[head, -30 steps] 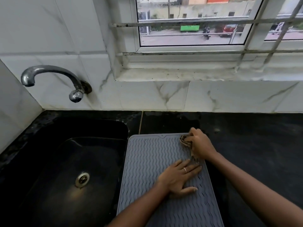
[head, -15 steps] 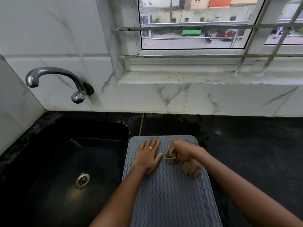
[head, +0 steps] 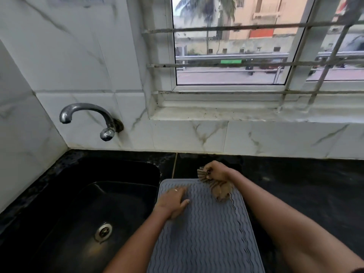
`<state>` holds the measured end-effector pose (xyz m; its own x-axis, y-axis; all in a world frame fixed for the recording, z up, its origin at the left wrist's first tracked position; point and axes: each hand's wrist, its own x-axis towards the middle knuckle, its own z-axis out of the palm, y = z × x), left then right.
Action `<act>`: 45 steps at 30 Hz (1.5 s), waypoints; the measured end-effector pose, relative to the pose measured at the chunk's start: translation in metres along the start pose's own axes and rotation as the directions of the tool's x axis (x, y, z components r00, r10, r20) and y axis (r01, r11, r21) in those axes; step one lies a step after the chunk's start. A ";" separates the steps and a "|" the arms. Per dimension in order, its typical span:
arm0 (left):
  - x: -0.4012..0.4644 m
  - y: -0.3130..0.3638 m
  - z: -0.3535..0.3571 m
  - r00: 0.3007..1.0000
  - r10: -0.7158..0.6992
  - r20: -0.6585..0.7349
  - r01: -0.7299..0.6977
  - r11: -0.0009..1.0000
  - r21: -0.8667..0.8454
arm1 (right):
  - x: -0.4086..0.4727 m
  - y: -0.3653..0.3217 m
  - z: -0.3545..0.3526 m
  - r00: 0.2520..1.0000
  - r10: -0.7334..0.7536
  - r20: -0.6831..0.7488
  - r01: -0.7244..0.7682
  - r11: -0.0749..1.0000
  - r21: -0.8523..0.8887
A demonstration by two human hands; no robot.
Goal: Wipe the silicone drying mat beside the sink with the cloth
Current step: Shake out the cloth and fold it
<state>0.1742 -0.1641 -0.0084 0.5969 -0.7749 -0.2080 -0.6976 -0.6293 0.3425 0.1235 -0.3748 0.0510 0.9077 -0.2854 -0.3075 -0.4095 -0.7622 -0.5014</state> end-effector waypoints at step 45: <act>-0.191 0.155 -0.213 0.952 0.267 -0.150 -0.301 0.715 -0.631 | -0.334 -0.090 -0.112 0.988 0.103 -0.117 -0.055 0.934 0.352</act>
<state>0.0366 -0.1012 0.2799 0.4410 -0.8970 0.0312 -0.4278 -0.1795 0.8859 -0.1323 -0.2761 0.2893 0.8654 -0.4279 -0.2607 -0.4650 -0.4921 -0.7359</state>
